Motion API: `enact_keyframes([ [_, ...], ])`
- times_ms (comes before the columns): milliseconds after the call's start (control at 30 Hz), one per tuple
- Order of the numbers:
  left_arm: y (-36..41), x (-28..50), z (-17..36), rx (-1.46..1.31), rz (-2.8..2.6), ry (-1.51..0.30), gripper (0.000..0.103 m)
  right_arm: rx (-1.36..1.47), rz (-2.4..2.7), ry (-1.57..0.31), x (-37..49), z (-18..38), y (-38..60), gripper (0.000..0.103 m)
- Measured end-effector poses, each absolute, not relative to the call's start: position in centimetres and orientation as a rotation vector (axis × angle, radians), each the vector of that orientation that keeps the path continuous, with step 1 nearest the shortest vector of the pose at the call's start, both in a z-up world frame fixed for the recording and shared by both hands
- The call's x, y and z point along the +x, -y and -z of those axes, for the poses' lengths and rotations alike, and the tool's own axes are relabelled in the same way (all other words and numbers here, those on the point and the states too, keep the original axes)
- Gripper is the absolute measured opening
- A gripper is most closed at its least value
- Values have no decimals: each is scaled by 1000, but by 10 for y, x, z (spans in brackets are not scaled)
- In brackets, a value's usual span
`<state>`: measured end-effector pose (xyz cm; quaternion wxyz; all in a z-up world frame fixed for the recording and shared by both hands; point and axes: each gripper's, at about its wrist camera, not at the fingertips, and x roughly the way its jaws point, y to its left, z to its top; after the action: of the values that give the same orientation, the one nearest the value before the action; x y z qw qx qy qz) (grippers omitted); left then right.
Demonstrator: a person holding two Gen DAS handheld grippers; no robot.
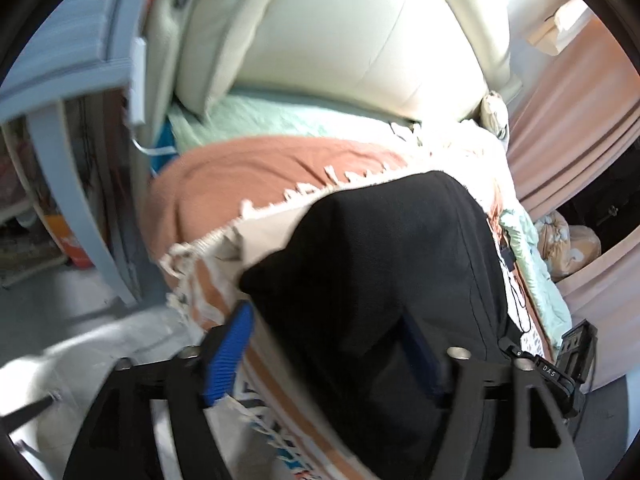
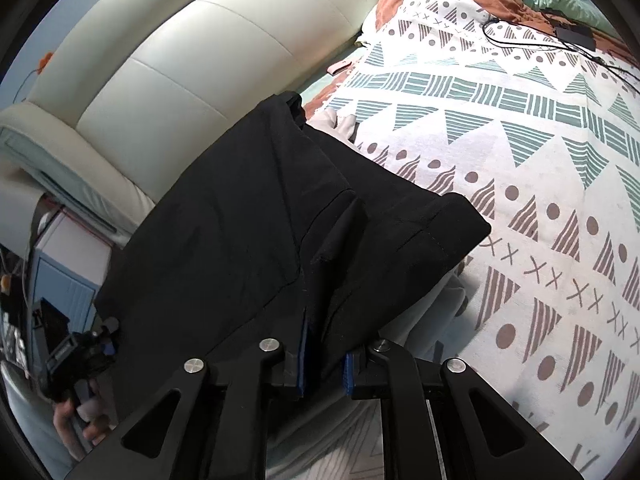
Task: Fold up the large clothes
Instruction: 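Lower the black shirt onto the folded clothes stack with both tools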
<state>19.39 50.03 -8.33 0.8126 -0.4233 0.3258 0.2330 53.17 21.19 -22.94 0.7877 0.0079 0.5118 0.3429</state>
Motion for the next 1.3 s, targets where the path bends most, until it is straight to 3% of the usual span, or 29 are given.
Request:
enact_keyframes([
  [33,-501,188,80,-894,-504,-683,83,8,-722,-1105,533,229,-209,33],
  [100,-503,179,77,-876,-530,-677,83,16,-689,-1090,536,227,-200,57],
  [433,-516,191,62,-835,-565,-653,83,242,-694,-1157,571,232,-175,57],
  [600,-520,205,64,-835,-573,-655,83,298,-746,-1301,578,258,-190,57],
  [633,-518,206,65,-829,-570,-656,83,293,-731,-1276,579,256,-190,54],
  [700,-516,208,65,-814,-573,-667,83,239,-696,-1194,582,245,-189,24],
  [800,-512,211,67,-784,-590,-689,83,66,-629,-1087,572,225,-196,20],
  [967,-500,212,63,-711,-610,-702,83,-149,-541,-974,549,204,-202,20],
  [1167,-476,210,57,-643,-589,-729,84,-161,-537,-947,530,182,-190,23],
  [1300,-459,209,46,-611,-571,-726,88,-181,-539,-922,513,170,-185,40],
])
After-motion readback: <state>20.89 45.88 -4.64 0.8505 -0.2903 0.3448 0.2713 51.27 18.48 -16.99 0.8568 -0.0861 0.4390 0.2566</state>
